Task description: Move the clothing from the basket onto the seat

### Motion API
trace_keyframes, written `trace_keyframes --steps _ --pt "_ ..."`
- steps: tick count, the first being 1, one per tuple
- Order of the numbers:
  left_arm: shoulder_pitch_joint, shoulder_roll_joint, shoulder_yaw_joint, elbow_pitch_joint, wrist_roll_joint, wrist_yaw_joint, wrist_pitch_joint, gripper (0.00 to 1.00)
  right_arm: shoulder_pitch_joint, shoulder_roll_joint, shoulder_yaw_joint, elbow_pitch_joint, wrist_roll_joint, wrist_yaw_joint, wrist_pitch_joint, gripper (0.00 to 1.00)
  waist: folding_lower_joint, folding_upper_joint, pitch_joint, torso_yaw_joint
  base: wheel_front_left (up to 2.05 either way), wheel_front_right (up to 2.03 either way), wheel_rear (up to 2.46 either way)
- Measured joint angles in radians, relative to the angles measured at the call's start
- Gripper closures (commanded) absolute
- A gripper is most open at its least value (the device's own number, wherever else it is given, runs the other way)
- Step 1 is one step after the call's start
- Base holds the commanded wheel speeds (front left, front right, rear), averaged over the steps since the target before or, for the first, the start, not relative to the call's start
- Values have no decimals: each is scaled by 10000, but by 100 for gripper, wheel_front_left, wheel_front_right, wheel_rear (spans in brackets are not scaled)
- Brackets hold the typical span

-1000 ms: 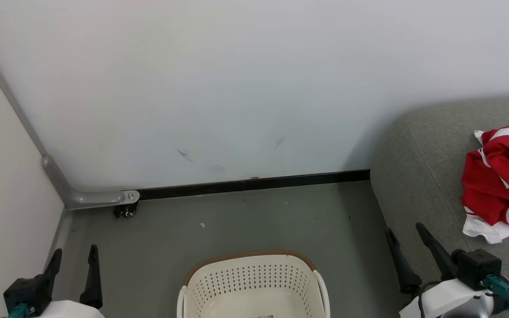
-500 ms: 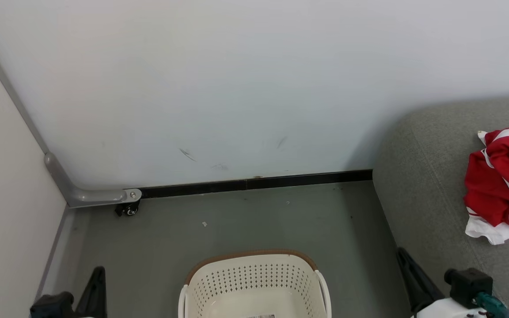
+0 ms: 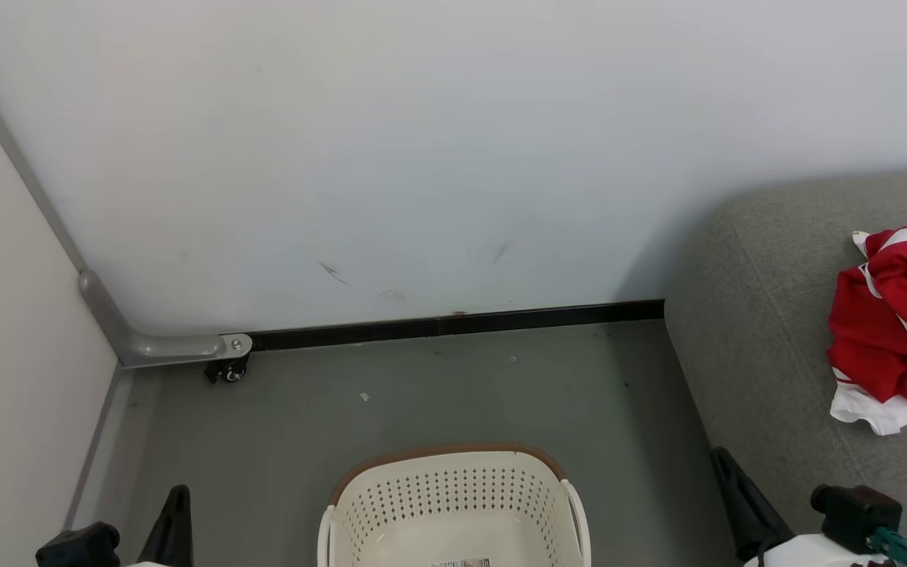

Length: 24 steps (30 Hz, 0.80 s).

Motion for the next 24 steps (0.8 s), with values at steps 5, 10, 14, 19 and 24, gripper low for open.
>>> trace_keyframes --steps 5,10,14,19,24 --pt "0 -105 228 -6 -497 -167 104 100 -8 0 -50 -25 1095 0 228 100 4 0 34 3 0 0 0" --pt "-1 -234 449 -8 -959 -395 307 100 -23 -2 -167 -23 1898 0 430 100 32 0 53 7 0 0 0" --pt "-2 -326 566 -8 -1243 -499 437 100 -38 -2 -230 -23 2322 0 529 100 58 0 55 8 0 0 0" --pt "-4 -428 790 -10 -1749 -679 621 100 -64 -12 -299 -23 3099 0 731 100 105 0 45 11 0 0 0" --pt "-4 -564 1009 -8 -2211 -913 796 100 -95 -36 -353 -21 3866 0 911 100 148 0 24 15 0 0 0"
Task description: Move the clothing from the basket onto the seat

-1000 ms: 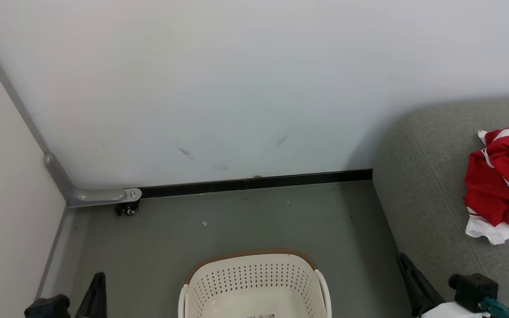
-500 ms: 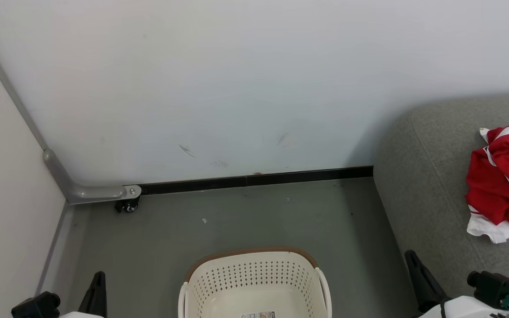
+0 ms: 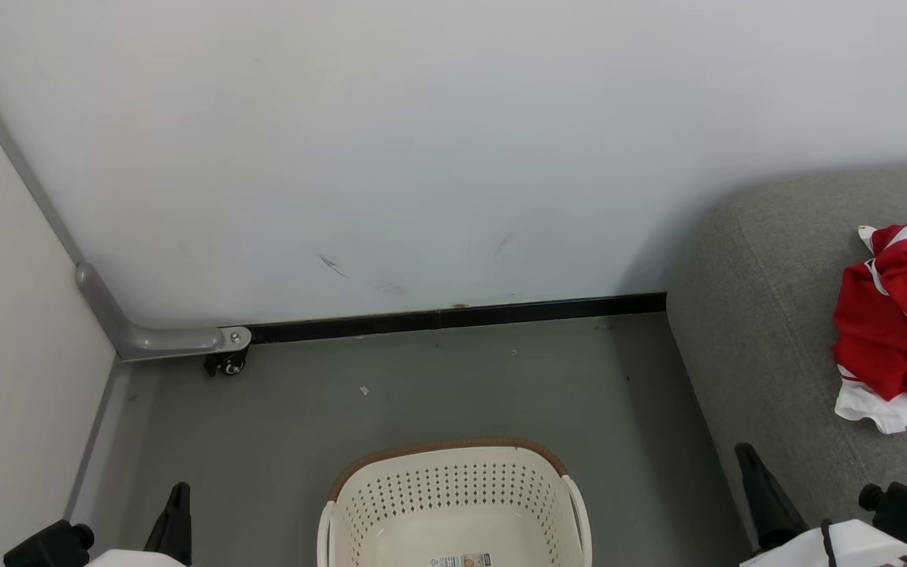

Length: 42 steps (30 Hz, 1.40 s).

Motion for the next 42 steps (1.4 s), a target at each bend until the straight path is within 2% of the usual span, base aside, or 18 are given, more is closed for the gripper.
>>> trace_keyframes --steps 5,11,16,19,27,33,42 --pt "-2 -138 213 2 -437 -203 163 100 -10 -52 -67 10 775 0 140 100 22 0 -14 3 0 0 0" --pt "-5 -251 476 13 -1009 -380 380 100 -22 -94 -157 36 1728 -2 320 100 24 0 -8 6 0 0 0" --pt "-27 -414 690 56 -1517 -593 531 100 -191 -125 -222 107 2491 -6 522 100 -9 0 27 9 0 0 0" --pt "-52 -491 863 86 -1896 -756 662 100 -235 -142 -267 163 3116 -8 654 100 -46 0 70 11 0 0 0" --pt "-154 -711 1202 192 -2669 -1066 955 100 -432 -198 -343 230 4349 -10 878 100 -109 0 178 16 0 0 0" --pt "-242 -834 1471 253 -3239 -1275 1154 100 -518 -245 -420 280 5256 -10 1068 100 -131 0 251 19 0 0 0" --pt "-329 -1083 1856 343 -4061 -1634 1421 100 -651 -293 -539 324 6644 -10 1373 100 -139 0 327 23 0 0 0"
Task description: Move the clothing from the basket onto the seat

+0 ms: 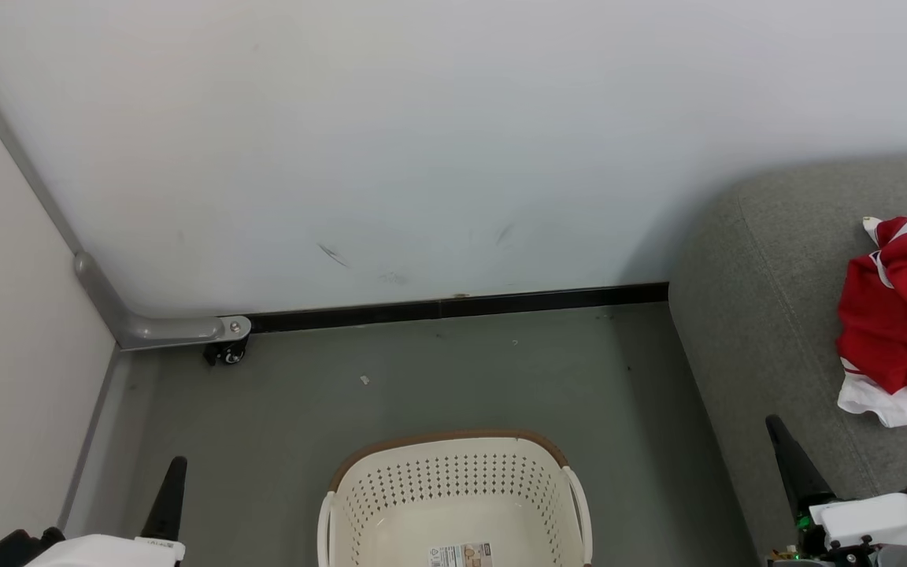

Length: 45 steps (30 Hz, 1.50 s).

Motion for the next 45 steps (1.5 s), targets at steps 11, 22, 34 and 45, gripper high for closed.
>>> trace_keyframes --steps 11,22,34,45 --pt "-139 -290 491 100 -1070 -495 370 100 -197 -50 -115 96 1661 0 291 100 -3 0 66 6 0 0 0" --pt "-340 -546 934 215 -1962 -932 736 100 -391 -123 -261 159 3244 -2 616 100 -3 0 117 11 0 0 0" --pt "-344 -556 963 267 -1964 -932 748 100 -395 -127 -276 173 3273 -2 662 100 -4 0 117 11 0 0 0" --pt "-344 -556 966 305 -1964 -934 748 100 -401 -127 -286 184 3273 -2 663 100 -5 0 117 11 0 0 0"
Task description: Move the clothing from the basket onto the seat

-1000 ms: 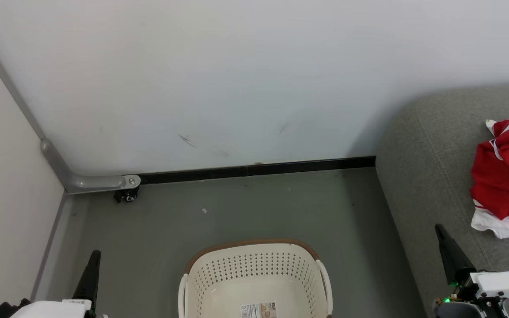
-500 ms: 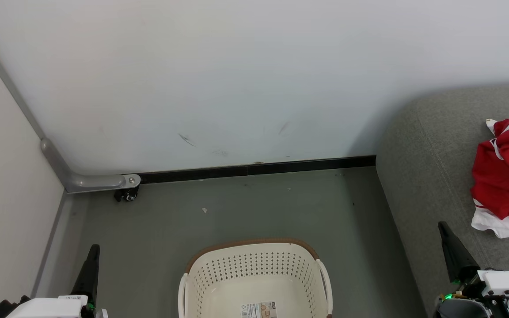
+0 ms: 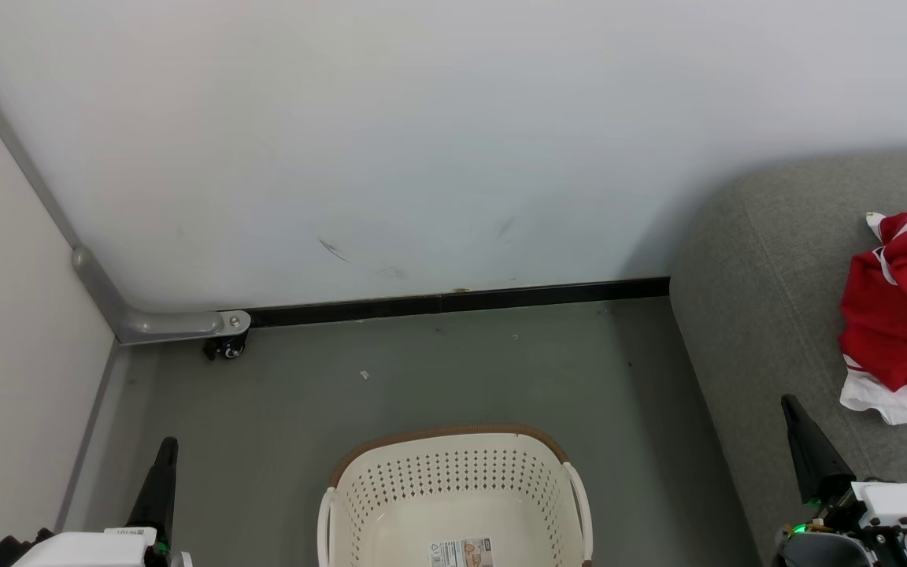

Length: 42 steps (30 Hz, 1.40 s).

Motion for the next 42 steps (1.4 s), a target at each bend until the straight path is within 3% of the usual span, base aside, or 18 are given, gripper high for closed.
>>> trace_keyframes --steps 42 --pt "-41 -4 12 56 2 -10 29 100 -39 4 -40 17 -2 0 23 100 -2 0 -1 1 0 0 0"
